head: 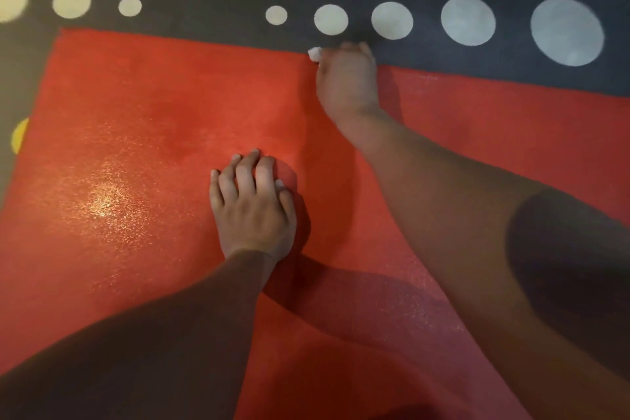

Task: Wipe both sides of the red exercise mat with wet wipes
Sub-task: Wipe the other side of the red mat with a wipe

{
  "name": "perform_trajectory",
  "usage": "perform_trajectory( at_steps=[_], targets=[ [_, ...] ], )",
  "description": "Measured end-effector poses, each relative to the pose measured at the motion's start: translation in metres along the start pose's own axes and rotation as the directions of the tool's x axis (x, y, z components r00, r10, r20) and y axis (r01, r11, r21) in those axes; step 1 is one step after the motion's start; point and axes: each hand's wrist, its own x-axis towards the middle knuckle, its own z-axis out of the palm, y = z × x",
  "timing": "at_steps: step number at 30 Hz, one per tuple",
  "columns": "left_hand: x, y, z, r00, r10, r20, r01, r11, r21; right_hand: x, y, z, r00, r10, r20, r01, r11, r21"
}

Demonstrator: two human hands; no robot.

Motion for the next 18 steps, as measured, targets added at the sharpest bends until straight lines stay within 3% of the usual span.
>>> perform_trajectory(
  at_steps=[2,4,6,8,10,11,12,14,16,18],
  targets=[
    [0.000,0.000,0.000,1.000,-0.001,-0.004,0.001,1.000,0.000,-0.011,-0.021,0.000,0.991,-0.114,0.068,0.111,0.993,0.044],
    [0.000,0.001,0.001,1.000,-0.007,-0.017,0.007,1.000,-0.010,-0.032,-0.039,0.000,0.945,-0.300,0.128,0.279,0.947,0.159],
    [0.000,0.001,0.003,0.999,-0.014,-0.041,0.013,1.000,-0.022,-0.045,-0.033,-0.002,0.908,-0.391,0.149,0.360,0.912,0.198],
    [-0.001,0.000,0.005,0.998,-0.010,-0.065,0.008,1.000,-0.030,-0.040,-0.011,-0.002,0.938,-0.306,0.162,0.296,0.952,0.082],
    [-0.001,0.000,0.006,0.997,-0.002,-0.080,0.000,1.000,-0.029,-0.030,0.015,-0.001,0.998,-0.023,0.061,0.022,1.000,0.016],
    [-0.001,0.000,0.006,0.996,-0.001,-0.085,-0.002,1.000,-0.029,-0.028,0.022,-0.001,0.993,0.120,0.014,-0.120,0.992,0.034],
    [-0.001,0.000,0.006,0.996,-0.002,-0.089,-0.001,1.000,-0.029,-0.028,0.020,0.001,0.986,0.166,-0.008,-0.165,0.985,0.057],
    [0.000,0.000,0.007,0.996,-0.003,-0.093,0.001,1.000,-0.025,-0.037,-0.008,0.003,0.998,0.010,0.064,-0.017,0.994,0.108],
    [-0.001,-0.001,0.007,0.995,0.005,-0.097,-0.008,1.000,-0.026,-0.054,-0.038,0.003,0.948,-0.266,0.175,0.240,0.958,0.158],
    [-0.002,-0.002,0.007,0.995,0.013,-0.102,-0.016,0.999,-0.034,-0.062,-0.037,-0.002,0.896,-0.384,0.223,0.354,0.921,0.163]
  ],
)
